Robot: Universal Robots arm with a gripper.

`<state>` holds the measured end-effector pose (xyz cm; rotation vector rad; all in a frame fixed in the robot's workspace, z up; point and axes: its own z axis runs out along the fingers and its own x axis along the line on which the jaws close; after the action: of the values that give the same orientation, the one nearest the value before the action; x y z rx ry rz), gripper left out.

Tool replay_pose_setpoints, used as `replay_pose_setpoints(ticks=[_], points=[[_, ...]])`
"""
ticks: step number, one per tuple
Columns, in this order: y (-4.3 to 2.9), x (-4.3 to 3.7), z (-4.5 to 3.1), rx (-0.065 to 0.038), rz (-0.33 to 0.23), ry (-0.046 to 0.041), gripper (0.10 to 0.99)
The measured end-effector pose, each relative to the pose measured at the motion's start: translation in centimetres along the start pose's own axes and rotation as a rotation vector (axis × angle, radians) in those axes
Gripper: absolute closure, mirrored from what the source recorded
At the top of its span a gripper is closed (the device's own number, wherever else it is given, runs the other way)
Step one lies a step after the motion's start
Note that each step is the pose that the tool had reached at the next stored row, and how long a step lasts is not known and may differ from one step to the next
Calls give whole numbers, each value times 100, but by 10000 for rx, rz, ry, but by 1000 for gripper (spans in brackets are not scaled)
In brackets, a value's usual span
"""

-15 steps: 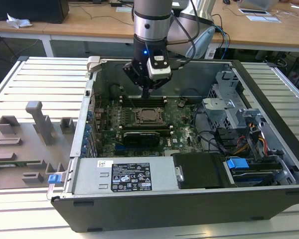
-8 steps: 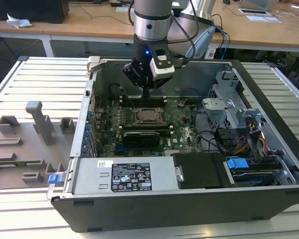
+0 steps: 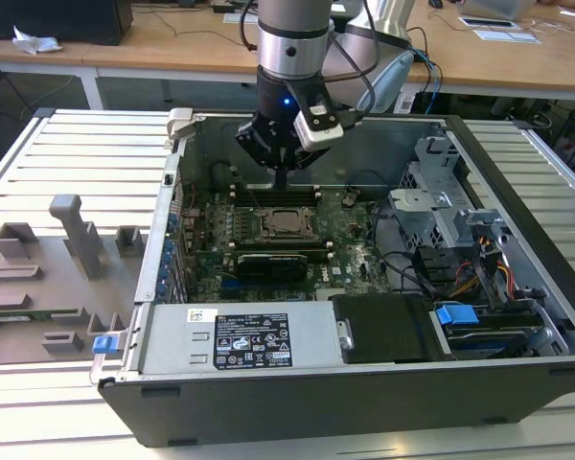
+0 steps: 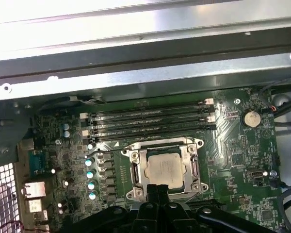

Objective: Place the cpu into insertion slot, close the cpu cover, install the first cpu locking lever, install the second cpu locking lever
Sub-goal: 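Install the first cpu locking lever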

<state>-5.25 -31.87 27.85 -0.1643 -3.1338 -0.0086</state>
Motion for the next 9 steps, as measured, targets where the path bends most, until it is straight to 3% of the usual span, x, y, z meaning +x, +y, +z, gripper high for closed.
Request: replay_pose_setpoints(ticks=[9], points=[[0,0,0,5,-1161,7,980]])
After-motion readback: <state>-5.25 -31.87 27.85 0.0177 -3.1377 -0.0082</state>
